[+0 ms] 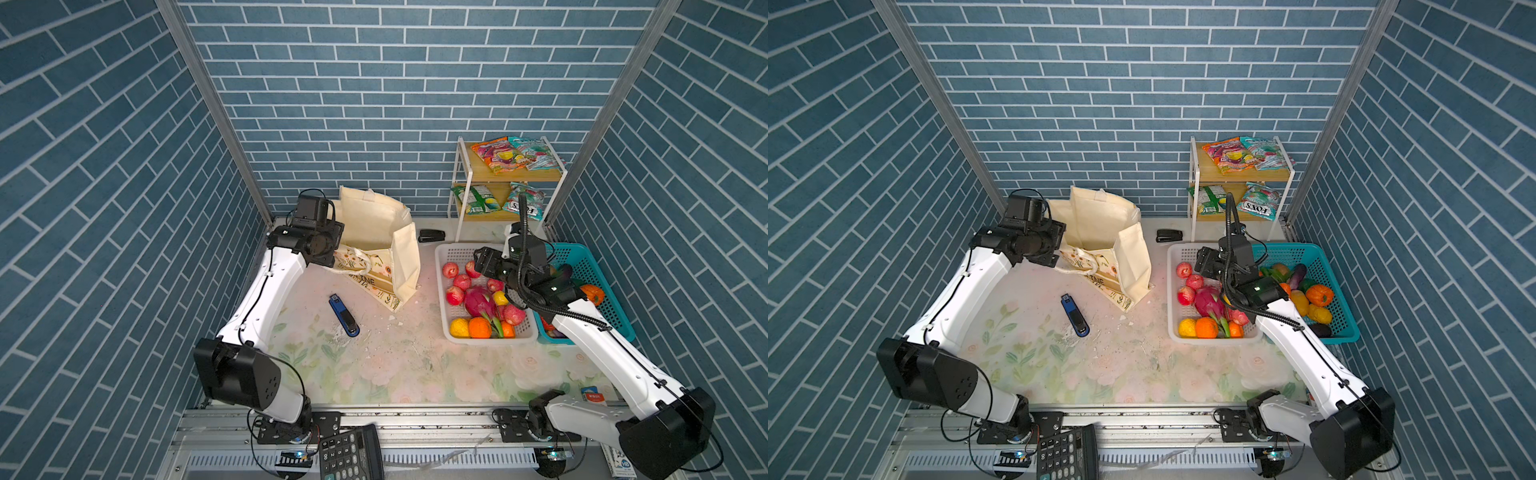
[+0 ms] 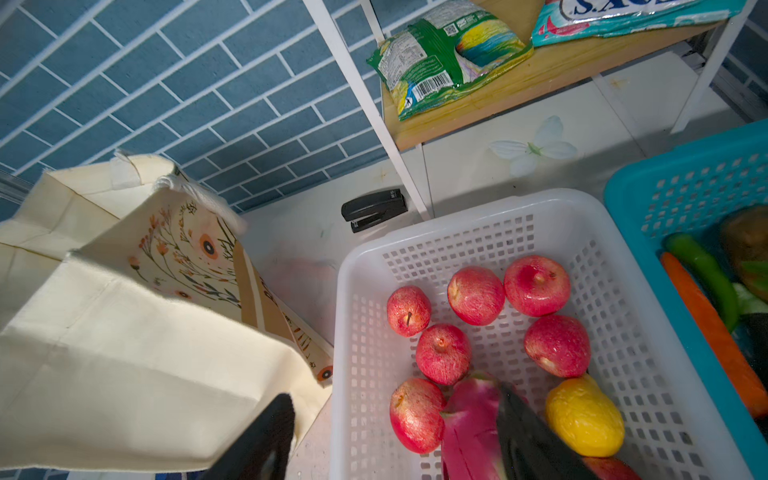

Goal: Place the food into the grocery bag and tie it
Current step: 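Lift the bag handle with the left gripper while the right gripper moves toward the bag, then grasp the bag's far rim with the right gripper and pull it open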

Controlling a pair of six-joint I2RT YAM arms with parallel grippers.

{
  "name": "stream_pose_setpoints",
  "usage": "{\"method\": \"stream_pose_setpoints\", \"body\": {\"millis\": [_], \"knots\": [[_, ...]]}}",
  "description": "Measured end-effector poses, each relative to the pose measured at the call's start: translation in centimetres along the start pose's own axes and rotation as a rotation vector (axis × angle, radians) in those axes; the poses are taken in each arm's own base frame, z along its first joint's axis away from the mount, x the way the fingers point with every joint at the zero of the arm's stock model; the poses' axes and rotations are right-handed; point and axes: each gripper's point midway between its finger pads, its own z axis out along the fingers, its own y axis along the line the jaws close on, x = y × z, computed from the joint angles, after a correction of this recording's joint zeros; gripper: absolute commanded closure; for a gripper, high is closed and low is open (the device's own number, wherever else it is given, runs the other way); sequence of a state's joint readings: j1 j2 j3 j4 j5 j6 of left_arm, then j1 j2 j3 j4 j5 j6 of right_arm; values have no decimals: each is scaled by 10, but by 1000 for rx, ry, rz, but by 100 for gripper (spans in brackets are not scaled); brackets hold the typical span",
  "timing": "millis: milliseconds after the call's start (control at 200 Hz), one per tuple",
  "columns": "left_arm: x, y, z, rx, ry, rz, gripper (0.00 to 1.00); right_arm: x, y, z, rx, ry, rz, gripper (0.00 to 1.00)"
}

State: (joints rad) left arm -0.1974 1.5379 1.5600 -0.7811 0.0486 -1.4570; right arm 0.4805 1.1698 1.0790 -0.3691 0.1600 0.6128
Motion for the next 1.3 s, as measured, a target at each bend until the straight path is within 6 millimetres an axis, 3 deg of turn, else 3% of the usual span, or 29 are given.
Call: {"method": "stream_pose_setpoints", "body": {"millis": [180, 325, 380, 485, 635, 820, 960, 1300], "knots": [[8, 10, 22, -58, 52, 12, 33, -2, 4, -4, 24, -15, -19, 23], [12, 12, 29, -77, 99, 45, 65, 1, 5, -6, 40, -13, -33, 24], [14, 8, 32, -76, 121, 85, 72, 3, 5, -7, 47, -8, -39, 24], [21, 1, 34, -63, 184, 169, 75, 0, 9, -10, 48, -1, -46, 26], [32, -2, 31, -58, 290, 359, 82, -27, 33, -16, 13, -17, -41, 27], [50, 16, 22, -53, 421, 550, 84, -50, 72, -7, -56, 25, -37, 28], [67, 39, 10, -41, 523, 613, 84, -50, 100, 10, -97, 98, -54, 27], [85, 57, -32, -13, 637, 726, 83, -31, 137, 52, -135, 256, -133, 24]]}}
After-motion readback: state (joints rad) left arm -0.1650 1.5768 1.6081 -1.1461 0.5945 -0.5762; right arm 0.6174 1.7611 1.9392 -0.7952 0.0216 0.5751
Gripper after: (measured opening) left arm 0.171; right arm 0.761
